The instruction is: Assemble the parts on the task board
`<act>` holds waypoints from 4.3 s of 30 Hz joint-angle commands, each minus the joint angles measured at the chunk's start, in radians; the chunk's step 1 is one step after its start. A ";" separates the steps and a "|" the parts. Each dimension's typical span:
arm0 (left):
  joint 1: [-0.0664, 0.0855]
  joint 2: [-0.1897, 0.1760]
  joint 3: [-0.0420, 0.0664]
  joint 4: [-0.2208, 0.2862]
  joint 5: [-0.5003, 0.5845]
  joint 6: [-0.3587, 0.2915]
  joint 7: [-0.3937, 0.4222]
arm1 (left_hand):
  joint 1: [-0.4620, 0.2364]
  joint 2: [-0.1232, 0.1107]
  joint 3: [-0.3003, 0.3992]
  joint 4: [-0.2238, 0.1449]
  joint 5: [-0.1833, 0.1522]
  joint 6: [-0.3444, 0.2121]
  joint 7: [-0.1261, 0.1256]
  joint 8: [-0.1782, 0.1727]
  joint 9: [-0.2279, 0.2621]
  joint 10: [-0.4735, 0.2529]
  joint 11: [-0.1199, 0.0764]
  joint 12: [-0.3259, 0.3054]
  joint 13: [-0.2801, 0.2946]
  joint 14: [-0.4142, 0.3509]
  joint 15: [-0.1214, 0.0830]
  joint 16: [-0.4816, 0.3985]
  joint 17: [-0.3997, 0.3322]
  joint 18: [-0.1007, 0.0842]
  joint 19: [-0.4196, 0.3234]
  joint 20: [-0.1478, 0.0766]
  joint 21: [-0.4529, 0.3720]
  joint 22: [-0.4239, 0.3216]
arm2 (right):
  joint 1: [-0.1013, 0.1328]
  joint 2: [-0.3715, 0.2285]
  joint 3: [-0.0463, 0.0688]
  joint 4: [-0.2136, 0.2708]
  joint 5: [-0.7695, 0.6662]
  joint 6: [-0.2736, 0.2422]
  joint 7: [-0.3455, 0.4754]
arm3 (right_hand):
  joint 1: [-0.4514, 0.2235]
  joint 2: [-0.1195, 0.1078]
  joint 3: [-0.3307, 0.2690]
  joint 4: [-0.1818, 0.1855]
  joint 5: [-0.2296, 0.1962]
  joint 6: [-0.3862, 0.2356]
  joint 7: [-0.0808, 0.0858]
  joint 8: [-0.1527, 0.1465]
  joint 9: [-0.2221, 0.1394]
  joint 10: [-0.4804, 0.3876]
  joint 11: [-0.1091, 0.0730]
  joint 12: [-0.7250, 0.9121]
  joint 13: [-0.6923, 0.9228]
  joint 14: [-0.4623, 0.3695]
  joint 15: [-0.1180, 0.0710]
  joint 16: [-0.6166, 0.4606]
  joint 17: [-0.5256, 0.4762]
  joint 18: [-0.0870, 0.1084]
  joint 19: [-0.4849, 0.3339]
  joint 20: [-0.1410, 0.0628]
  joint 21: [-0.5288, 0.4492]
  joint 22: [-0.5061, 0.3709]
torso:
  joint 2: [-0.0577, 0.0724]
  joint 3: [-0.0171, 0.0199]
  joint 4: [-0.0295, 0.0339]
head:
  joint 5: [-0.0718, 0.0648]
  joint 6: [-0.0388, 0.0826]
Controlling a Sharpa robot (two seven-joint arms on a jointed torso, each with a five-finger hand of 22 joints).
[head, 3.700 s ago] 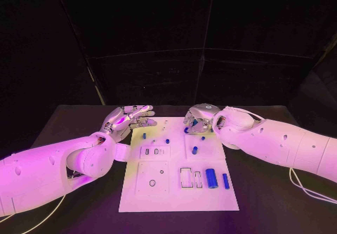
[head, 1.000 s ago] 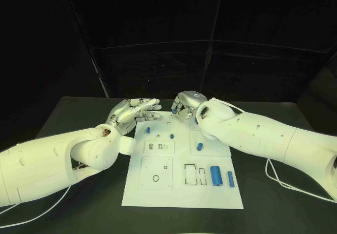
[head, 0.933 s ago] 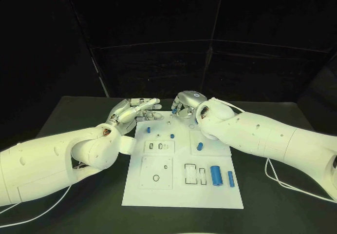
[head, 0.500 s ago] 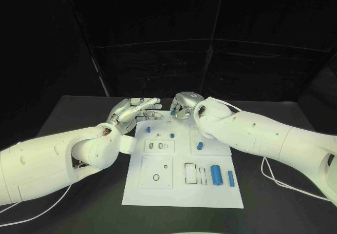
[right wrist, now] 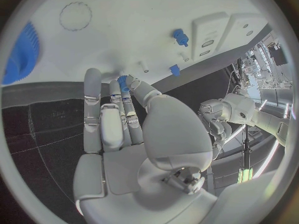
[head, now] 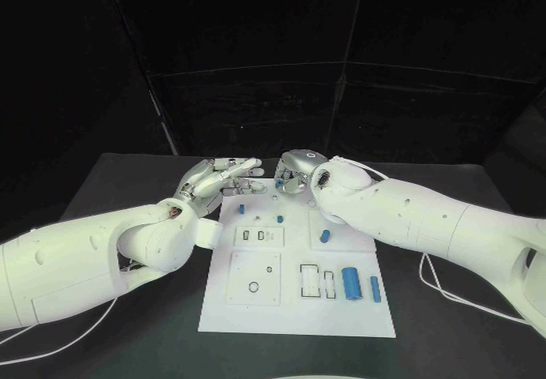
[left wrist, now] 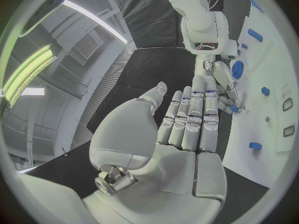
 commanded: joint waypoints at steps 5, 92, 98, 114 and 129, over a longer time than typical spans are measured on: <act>0.002 0.002 0.000 0.001 -0.007 0.012 0.002 | -0.004 -0.004 0.002 0.005 0.003 0.001 0.004 -0.007 -0.001 0.001 0.005 -0.004 -0.001 0.009 0.001 0.003 0.001 0.004 0.005 0.000 -0.001 -0.001 | 0.001 0.012 0.000 -0.017 -0.004 0.016 0.006 | -0.026 -0.023 0.020 0.016 -0.008 -0.071 0.038 -0.039 -0.011 -0.097 0.036 -0.052 -0.027 0.034 0.025 0.003 -0.010 0.000 -0.020 0.021 0.014 0.007 | 0.001 -0.0003 -0.0005 | 0.001 0.000; 0.002 -0.005 -0.001 -0.013 -0.007 0.027 -0.002 | -0.007 -0.004 0.001 0.007 0.003 0.005 0.000 -0.006 -0.001 0.007 0.003 -0.005 0.000 0.007 0.001 0.002 0.006 0.004 0.007 0.000 -0.004 -0.003 | 0.002 -0.318 -0.001 0.218 0.229 0.075 -0.152 | 0.082 -0.049 -0.241 0.181 0.040 -0.197 0.029 0.003 0.000 0.140 0.010 1.165 1.117 0.085 0.013 0.191 0.327 -0.033 0.075 0.020 0.253 0.267 | -0.005 0.0050 -0.0153 | -0.024 -0.002; 0.002 -0.004 -0.001 -0.014 -0.007 0.028 -0.002 | -0.007 -0.004 0.001 0.007 0.003 0.005 0.000 -0.006 -0.001 0.007 0.003 -0.005 0.000 0.007 0.001 0.002 0.006 0.004 0.007 0.000 -0.004 -0.003 | 0.002 -0.317 -0.001 0.219 0.218 0.073 -0.154 | 0.091 -0.052 -0.232 0.170 0.040 -0.197 0.030 0.004 -0.001 0.146 0.011 1.177 1.132 0.086 0.014 0.192 0.331 -0.034 0.075 0.021 0.256 0.270 | -0.005 0.0050 -0.0155 | -0.024 -0.003; 0.002 -0.004 -0.001 -0.013 -0.007 0.028 -0.002 | -0.007 -0.003 0.001 0.007 0.003 0.006 -0.001 -0.006 -0.001 0.008 0.002 -0.005 0.000 0.007 0.000 0.002 0.007 0.005 0.008 0.000 -0.005 -0.004 | 0.001 -0.316 -0.001 0.231 0.210 0.035 -0.134 | 0.107 -0.027 -0.154 0.135 0.048 -0.121 0.018 0.044 0.008 0.161 0.001 1.205 1.168 0.088 0.007 0.197 0.345 -0.035 0.080 0.017 0.271 0.286 | -0.005 0.0042 -0.0147 | -0.031 0.000; 0.002 -0.005 -0.001 -0.018 -0.007 0.031 -0.001 | -0.007 -0.003 0.001 0.007 0.003 0.006 -0.001 -0.006 -0.001 0.008 0.002 -0.005 0.000 0.007 0.000 0.002 0.007 0.005 0.008 0.000 -0.005 -0.004 | 0.001 -0.319 -0.001 0.343 0.128 -0.075 -0.115 | 0.089 -0.032 -0.124 0.132 0.056 -0.108 0.012 0.047 0.005 0.173 -0.005 1.215 1.182 0.090 0.001 0.202 0.357 -0.037 0.083 0.010 0.277 0.293 | -0.006 0.0051 -0.0131 | -0.022 0.002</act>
